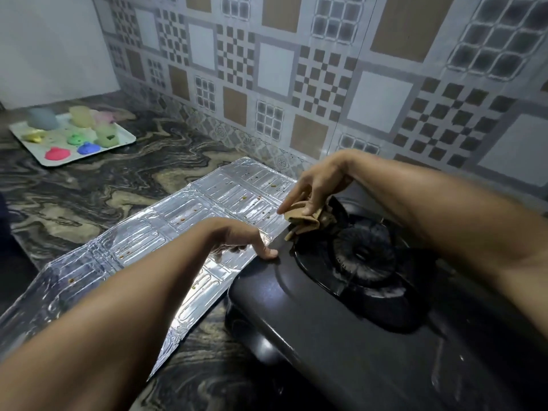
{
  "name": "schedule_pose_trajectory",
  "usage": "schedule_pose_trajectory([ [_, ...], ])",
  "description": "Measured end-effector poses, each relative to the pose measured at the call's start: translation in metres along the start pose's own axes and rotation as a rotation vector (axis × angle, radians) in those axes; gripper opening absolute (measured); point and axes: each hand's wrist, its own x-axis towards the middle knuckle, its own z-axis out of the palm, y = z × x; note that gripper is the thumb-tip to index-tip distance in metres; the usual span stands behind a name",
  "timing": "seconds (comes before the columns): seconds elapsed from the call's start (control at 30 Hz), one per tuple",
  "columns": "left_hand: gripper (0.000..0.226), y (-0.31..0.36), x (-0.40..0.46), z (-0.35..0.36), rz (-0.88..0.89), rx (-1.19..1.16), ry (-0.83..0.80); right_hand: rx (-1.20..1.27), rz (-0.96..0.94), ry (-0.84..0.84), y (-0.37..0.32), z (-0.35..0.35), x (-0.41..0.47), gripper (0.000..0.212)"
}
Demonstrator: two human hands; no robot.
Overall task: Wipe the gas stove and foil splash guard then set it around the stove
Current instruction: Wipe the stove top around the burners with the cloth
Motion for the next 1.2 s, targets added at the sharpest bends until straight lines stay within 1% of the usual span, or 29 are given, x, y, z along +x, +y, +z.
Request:
schedule_pose_trajectory([
  [0.07,0.099,0.004,-0.002,0.001,-0.015,0.007,0.014,0.024,-0.033,-0.025,0.005,-0.002,0.000,0.060],
  [0.1,0.094,0.005,-0.003,0.001,-0.022,0.007,0.013,-0.009,-0.030,0.003,0.005,-0.001,0.002,0.060],
  [0.13,0.089,0.006,-0.003,0.001,-0.028,0.006,0.007,-0.069,-0.023,0.060,0.003,0.001,0.004,0.056],
  [0.23,0.073,0.006,-0.001,0.001,-0.045,0.006,-0.005,-0.353,-0.027,0.314,-0.010,0.018,0.013,0.033],
  [0.3,0.075,0.006,0.000,0.002,-0.058,0.017,-0.020,-0.425,-0.080,0.389,-0.014,0.031,0.018,0.032],
  [0.33,0.072,0.006,0.000,0.002,-0.062,0.011,-0.037,-0.426,-0.097,0.390,-0.013,0.034,0.018,0.034],
  [0.43,0.042,0.007,0.001,0.004,-0.054,-0.034,-0.081,-0.414,-0.088,0.367,-0.010,0.035,0.017,0.038],
  [0.57,0.015,0.008,0.007,0.000,-0.037,-0.073,-0.134,-0.409,0.022,0.293,-0.008,0.017,0.031,0.021],
  [0.6,0.013,0.007,0.009,0.000,-0.036,-0.083,-0.143,-0.425,0.059,0.277,-0.005,0.009,0.032,0.019],
  [0.7,0.020,0.006,0.012,0.001,-0.001,-0.127,-0.165,-0.496,0.141,0.324,0.010,-0.013,0.020,0.016],
  [0.77,0.016,0.007,0.011,0.002,0.066,-0.153,-0.170,-0.506,0.167,0.369,0.020,-0.022,0.015,0.024],
  [0.83,0.014,0.010,0.013,0.003,0.140,-0.217,-0.164,-0.483,0.152,0.369,0.024,-0.025,0.016,0.029],
  [0.87,0.014,0.013,0.015,0.005,0.173,-0.265,-0.136,-0.462,0.135,0.362,0.024,-0.023,0.018,0.031],
  [0.93,0.020,0.020,0.023,0.008,0.213,-0.331,-0.027,-0.440,0.096,0.358,0.025,-0.021,0.020,0.034],
  [1.0,0.022,0.029,0.032,0.011,0.219,-0.302,0.058,-0.416,0.082,0.391,0.032,-0.024,0.019,0.033],
  [1.2,0.022,0.059,0.033,0.006,0.094,-0.028,0.131,-0.350,0.118,0.452,0.052,-0.036,0.017,0.027],
])
